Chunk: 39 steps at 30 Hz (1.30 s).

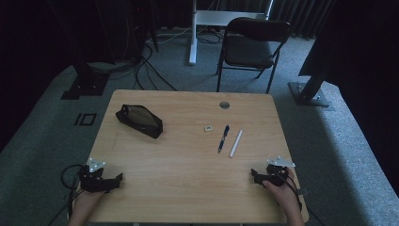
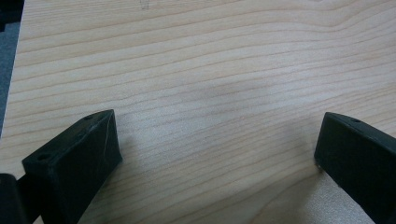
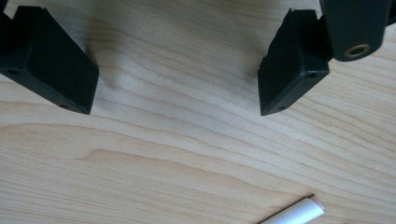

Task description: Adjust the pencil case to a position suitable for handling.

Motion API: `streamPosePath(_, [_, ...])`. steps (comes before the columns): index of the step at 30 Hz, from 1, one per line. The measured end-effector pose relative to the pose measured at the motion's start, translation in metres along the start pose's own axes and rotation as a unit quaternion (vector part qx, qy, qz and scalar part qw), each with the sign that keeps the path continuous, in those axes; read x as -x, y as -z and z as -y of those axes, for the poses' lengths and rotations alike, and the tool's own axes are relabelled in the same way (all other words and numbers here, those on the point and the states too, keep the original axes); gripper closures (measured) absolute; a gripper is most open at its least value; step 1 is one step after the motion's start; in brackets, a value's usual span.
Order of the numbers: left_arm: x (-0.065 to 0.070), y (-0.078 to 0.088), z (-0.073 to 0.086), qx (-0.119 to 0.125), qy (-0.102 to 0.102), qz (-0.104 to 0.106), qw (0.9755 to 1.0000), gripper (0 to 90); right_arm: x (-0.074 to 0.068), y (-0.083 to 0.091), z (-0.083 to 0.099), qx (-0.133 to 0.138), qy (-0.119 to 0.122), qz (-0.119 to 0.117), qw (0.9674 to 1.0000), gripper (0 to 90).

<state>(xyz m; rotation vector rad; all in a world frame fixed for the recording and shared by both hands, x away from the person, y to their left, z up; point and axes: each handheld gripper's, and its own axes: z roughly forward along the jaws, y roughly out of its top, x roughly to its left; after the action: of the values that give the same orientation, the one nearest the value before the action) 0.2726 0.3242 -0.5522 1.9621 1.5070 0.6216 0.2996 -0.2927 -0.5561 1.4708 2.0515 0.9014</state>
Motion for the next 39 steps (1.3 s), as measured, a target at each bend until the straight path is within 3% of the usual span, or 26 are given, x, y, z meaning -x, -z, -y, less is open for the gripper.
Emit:
streamPosePath(14, [0.0, 0.0, 0.0, 0.0, 0.0, 0.0, 1.0, 0.2, 0.0, 0.0, 0.0, 0.001, 0.005, -0.004, 1.0, 12.6])
streamPosePath(20, [0.0, 0.0, 0.0, 0.0, 0.0, 0.0, 1.0, 0.2, -0.003, -0.002, -0.003, 0.002, 0.011, -0.01, 0.9999, 12.9])
streamPosePath(21, [0.0, 0.0, 0.0, 0.0, 0.0, 0.0, 1.0, 0.2, -0.004, -0.003, -0.004, 0.007, 0.0, -0.02, 0.9998, 13.1])
streamPosePath(39, [0.0, 0.0, 0.0, 0.0, 0.0, 0.0, 1.0, 0.2, -0.015, -0.004, -0.015, 0.019, 0.009, -0.027, 0.9994, 13.5])
